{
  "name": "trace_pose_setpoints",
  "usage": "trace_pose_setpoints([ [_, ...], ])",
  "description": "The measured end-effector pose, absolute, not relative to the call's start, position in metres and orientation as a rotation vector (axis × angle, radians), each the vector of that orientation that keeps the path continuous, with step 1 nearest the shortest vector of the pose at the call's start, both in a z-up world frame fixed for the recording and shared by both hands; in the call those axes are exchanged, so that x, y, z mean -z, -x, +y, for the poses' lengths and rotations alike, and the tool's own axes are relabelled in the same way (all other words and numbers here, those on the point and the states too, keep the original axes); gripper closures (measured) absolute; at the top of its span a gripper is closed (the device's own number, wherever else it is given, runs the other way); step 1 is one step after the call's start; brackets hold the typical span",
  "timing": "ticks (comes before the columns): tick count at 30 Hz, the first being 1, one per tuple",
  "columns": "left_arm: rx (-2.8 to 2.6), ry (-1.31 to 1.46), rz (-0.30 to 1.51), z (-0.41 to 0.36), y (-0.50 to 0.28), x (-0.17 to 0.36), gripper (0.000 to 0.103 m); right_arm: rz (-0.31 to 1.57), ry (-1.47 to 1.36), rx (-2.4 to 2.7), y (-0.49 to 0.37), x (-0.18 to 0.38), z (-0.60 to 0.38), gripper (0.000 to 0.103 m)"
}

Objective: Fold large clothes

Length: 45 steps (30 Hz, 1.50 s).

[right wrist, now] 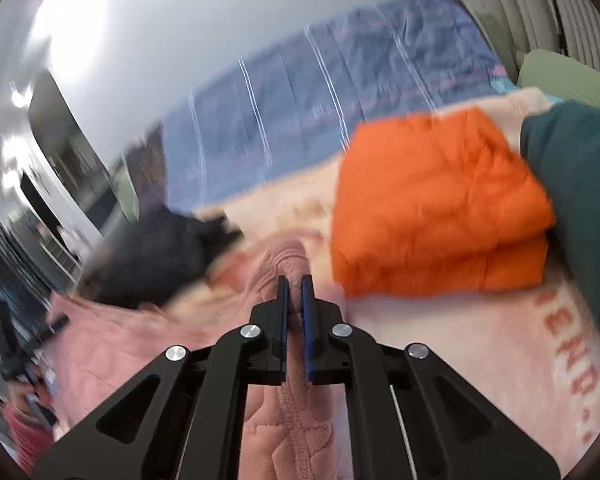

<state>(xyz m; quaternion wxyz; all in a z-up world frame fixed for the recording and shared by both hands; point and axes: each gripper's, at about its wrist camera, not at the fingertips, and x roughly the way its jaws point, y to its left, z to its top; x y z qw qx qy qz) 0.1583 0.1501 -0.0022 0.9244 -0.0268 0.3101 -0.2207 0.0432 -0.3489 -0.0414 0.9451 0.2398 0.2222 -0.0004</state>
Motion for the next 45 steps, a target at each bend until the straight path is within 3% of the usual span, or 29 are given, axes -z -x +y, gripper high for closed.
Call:
trace_pose_setpoints([
  [4, 0.401, 0.08, 0.623, 0.163, -0.164, -0.001, 0.09, 0.388, -0.428, 0.033, -0.045, 0.021, -0.342, 0.098],
  [7, 0.338, 0.065, 0.761, 0.158, -0.19, 0.04, 0.085, 0.48, -0.383, 0.084, -0.077, 0.043, -0.341, 0.098],
  [11, 0.291, -0.031, 0.834, 0.144, -0.207, 0.1, 0.069, 0.708, -0.302, 0.207, -0.119, 0.111, -0.336, 0.097],
  [16, 0.247, -0.021, 0.8, 0.155, -0.202, 0.096, 0.05, 0.719, -0.302, 0.242, -0.113, 0.101, -0.34, 0.092],
  [23, 0.326, 0.033, 0.674, 0.15, -0.169, 0.028, 0.062, 0.631, -0.246, 0.249, -0.071, 0.056, -0.307, 0.075],
  [28, 0.543, 0.016, 0.632, 0.085, -0.148, -0.003, 0.059, 0.605, -0.285, 0.037, -0.065, 0.041, -0.254, 0.072],
  [36, 0.588, -0.111, 0.818, -0.009, -0.191, 0.052, 0.058, 0.781, -0.236, -0.044, -0.132, 0.086, -0.201, 0.066],
  [38, 0.501, -0.205, 0.895, -0.019, -0.209, 0.088, 0.047, 0.78, -0.203, -0.042, -0.144, 0.11, -0.202, 0.065],
  [40, 0.496, -0.157, 0.961, -0.018, -0.225, 0.116, 0.046, 0.755, -0.193, -0.043, -0.147, 0.121, -0.204, 0.065],
  [45, 0.515, -0.124, 0.938, -0.012, -0.225, 0.116, 0.046, 0.725, -0.17, -0.04, -0.146, 0.125, -0.202, 0.064],
])
